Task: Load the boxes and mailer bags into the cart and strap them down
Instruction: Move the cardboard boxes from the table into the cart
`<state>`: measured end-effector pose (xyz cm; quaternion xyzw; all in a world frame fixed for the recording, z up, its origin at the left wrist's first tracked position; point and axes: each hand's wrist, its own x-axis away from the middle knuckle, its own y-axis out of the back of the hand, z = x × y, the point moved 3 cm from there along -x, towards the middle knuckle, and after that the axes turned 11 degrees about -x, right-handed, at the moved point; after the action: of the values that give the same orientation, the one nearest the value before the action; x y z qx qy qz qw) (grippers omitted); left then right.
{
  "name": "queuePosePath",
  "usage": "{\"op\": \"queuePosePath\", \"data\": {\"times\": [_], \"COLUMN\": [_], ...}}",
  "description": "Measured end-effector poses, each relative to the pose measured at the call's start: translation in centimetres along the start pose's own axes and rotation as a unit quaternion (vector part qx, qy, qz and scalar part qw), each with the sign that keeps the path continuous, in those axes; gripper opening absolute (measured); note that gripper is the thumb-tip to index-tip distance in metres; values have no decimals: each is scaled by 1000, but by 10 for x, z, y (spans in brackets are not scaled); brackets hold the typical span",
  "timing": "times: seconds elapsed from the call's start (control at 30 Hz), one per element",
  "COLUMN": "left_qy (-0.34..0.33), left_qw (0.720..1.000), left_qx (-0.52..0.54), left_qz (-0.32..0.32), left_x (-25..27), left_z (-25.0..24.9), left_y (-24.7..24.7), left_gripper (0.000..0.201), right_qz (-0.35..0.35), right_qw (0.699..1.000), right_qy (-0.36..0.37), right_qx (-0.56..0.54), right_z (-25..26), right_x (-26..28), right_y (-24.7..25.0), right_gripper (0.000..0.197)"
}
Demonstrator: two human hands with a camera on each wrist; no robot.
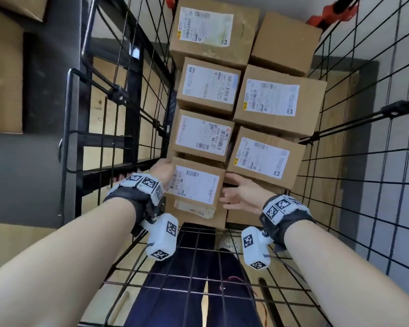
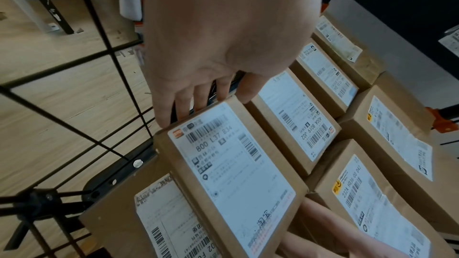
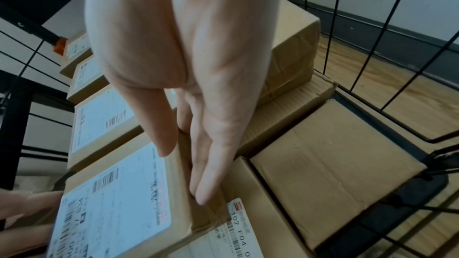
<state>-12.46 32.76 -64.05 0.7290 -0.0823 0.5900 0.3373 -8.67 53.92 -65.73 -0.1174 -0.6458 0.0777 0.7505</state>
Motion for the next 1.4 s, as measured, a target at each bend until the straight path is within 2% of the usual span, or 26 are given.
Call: {"op": "queuePosePath", "data": {"times": [0.07, 0.17, 0.23, 0.37, 0.43, 0.6, 0.73, 0.83, 0.97, 1.17, 1.4], "left_qy": [6, -7, -22, -36, -48, -115, -177, -225, -266, -274, -253], "left_qw": [1000, 999, 999, 999, 997, 990, 977, 961, 942, 924, 908], "left_qx": [14, 29, 33, -28, -65, -77, -80, -93, -80, -32, 13], "left_qz": [-8, 19, 21, -5, -6, -35, -86, -132, -190, -263, -333], "left_x": [-5, -11, -16, 1, 12, 55, 111, 156, 221, 287, 320], "left_z": [-3, -7, -8, -19, -26, -54, -71, -69, -47, 25, 98], "left_y": [1, -1, -4, -6, -4, 20, 51, 74, 98, 127, 201], "left_gripper": [23, 26, 35, 30, 41, 34, 33, 32, 28, 26, 26], "right_qz": [-10, -24, -35, -66, -80, -120, -135, -160, -159, -138, -116], "right_qw": [1000, 999, 999, 996, 992, 973, 961, 930, 891, 846, 842], "right_qy": [15, 30, 41, 57, 63, 113, 158, 212, 266, 347, 381], "right_qx": [-5, -4, -5, 29, 72, 164, 184, 256, 333, 381, 364], "right_z": [5, 13, 17, 28, 38, 66, 87, 99, 99, 74, 56], "right_x": [-2, -2, 1, 11, 24, 74, 129, 174, 230, 286, 313], "right_y": [1, 2, 2, -4, -7, -13, -27, -44, -74, -130, -202], "right_gripper": [69, 68, 67, 58, 52, 38, 34, 36, 36, 37, 29]}}
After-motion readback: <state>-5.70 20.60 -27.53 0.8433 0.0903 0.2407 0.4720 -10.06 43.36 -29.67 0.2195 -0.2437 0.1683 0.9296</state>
